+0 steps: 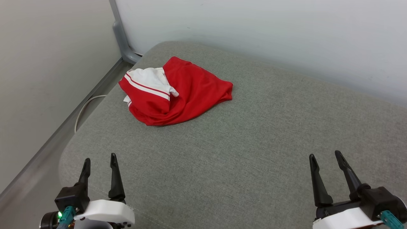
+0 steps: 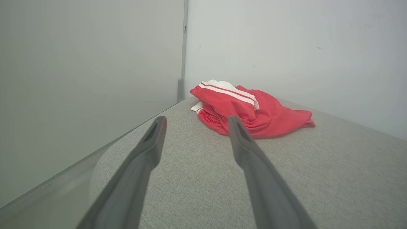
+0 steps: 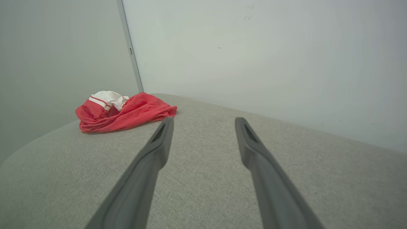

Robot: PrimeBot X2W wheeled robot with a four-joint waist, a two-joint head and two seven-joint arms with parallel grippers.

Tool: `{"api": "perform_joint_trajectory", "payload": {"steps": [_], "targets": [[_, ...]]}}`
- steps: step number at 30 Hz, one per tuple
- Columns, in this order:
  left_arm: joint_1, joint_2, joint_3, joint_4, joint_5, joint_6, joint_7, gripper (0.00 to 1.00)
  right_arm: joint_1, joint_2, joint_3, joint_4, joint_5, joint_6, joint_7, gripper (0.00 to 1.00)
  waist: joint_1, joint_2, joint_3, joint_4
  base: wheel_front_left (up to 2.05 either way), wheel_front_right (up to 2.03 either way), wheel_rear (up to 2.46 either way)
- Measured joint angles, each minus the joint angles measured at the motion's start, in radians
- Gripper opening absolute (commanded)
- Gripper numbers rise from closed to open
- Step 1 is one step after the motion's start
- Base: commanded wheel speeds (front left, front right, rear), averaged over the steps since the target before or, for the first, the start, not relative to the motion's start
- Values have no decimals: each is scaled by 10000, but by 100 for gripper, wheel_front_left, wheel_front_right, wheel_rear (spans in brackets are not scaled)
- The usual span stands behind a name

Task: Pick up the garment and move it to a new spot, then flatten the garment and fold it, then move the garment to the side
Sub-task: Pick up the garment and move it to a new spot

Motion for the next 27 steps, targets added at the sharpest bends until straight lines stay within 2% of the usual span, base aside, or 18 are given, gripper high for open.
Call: {"api": "perform_joint_trajectory", "payload": {"steps": [4, 8, 15, 22, 27], "targets": [[-167, -2, 234, 73, -44, -247, 2, 100, -57, 0, 92, -10, -77, 0, 0, 100, 0, 0, 77, -135, 0, 0, 0], [-979, 77, 685, 61, 67, -809, 0, 100, -306, 2, 174, -115, -301, 0, 0, 100, -1, 0, 276, -409, 0, 0, 0], [-3203, 685, 1524, 495, 146, -1471, 0, 100, -897, 2, 107, -439, -767, 0, 0, 100, 0, 0, 1105, -1025, 0, 0, 0], [-5527, 1854, 1626, 1452, -311, -1814, 0, 100, -1432, 2, 38, -895, -1133, 0, 0, 100, 3, 0, 2199, -1670, 0, 0, 0], [-6649, 3043, 347, 2359, -1014, -1866, 290, 100, -1709, 2, -10, -1271, -1235, 0, 0, 100, 3, 0, 2875, -2145, 0, 0, 0]]}}
